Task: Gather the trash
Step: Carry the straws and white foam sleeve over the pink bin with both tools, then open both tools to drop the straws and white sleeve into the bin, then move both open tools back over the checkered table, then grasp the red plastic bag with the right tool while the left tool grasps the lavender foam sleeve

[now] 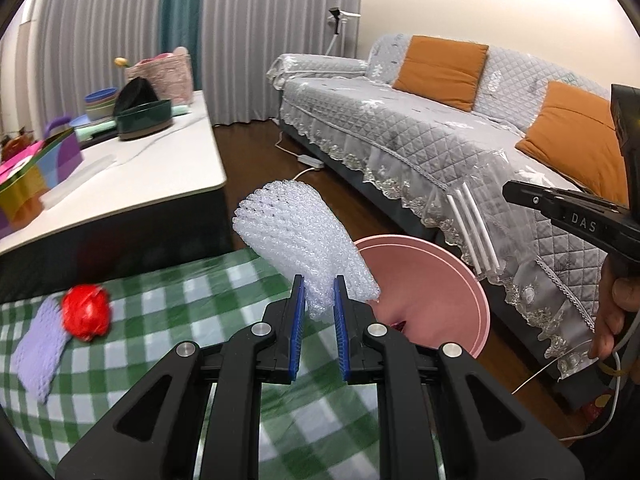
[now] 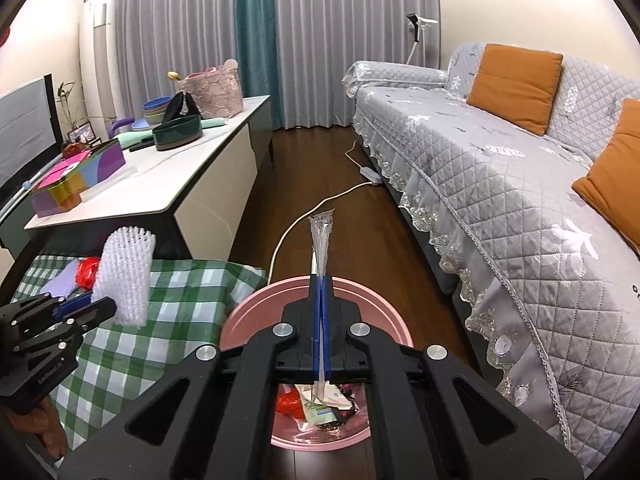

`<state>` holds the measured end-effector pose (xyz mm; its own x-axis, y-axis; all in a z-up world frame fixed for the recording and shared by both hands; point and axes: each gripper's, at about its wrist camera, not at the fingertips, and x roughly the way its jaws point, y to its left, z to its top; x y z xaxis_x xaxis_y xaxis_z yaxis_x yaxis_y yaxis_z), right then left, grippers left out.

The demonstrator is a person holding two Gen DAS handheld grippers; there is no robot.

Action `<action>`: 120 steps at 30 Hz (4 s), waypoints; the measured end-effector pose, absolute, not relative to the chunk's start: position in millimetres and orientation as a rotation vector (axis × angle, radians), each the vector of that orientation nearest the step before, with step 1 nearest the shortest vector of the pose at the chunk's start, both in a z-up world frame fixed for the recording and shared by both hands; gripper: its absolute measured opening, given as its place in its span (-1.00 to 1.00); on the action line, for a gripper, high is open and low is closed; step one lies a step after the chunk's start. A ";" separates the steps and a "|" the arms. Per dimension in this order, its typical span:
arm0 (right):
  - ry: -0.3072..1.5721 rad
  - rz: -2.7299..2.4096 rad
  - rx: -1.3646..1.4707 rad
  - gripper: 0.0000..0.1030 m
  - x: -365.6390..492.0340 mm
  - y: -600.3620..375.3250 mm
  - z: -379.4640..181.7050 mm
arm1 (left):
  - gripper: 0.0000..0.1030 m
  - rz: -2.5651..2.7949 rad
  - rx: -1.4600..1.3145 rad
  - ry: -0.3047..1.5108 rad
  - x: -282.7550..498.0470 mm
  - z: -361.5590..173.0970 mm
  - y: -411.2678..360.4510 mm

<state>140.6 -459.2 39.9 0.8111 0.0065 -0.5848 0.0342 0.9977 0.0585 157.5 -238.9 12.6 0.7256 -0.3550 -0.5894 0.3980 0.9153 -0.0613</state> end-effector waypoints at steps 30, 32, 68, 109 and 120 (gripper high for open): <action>0.650 -0.085 0.130 0.05 163.1 -477.4 26.1 | -0.48 -0.548 0.118 0.666 172.6 -2.8 -280.3; 0.643 -0.084 0.132 0.06 162.1 -475.7 28.4 | -0.48 -0.537 0.118 0.659 168.1 2.4 -273.9; 0.561 0.374 0.089 -0.32 156.4 -256.4 49.8 | -0.48 0.004 -0.078 0.646 108.4 -10.5 22.4; 0.849 0.480 -0.093 0.63 284.3 -52.1 -69.3 | -0.48 0.233 -0.165 0.868 194.8 -60.2 113.1; 0.838 0.486 -0.089 0.48 279.5 -58.1 -64.3 | -0.27 0.244 -0.160 0.865 196.1 -60.3 113.2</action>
<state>279.5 -58.1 -64.3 0.5669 0.3785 -0.7317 -0.4471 0.8874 0.1126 196.1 113.2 -60.3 0.6236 0.1469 -0.7678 -0.2757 0.9604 -0.0401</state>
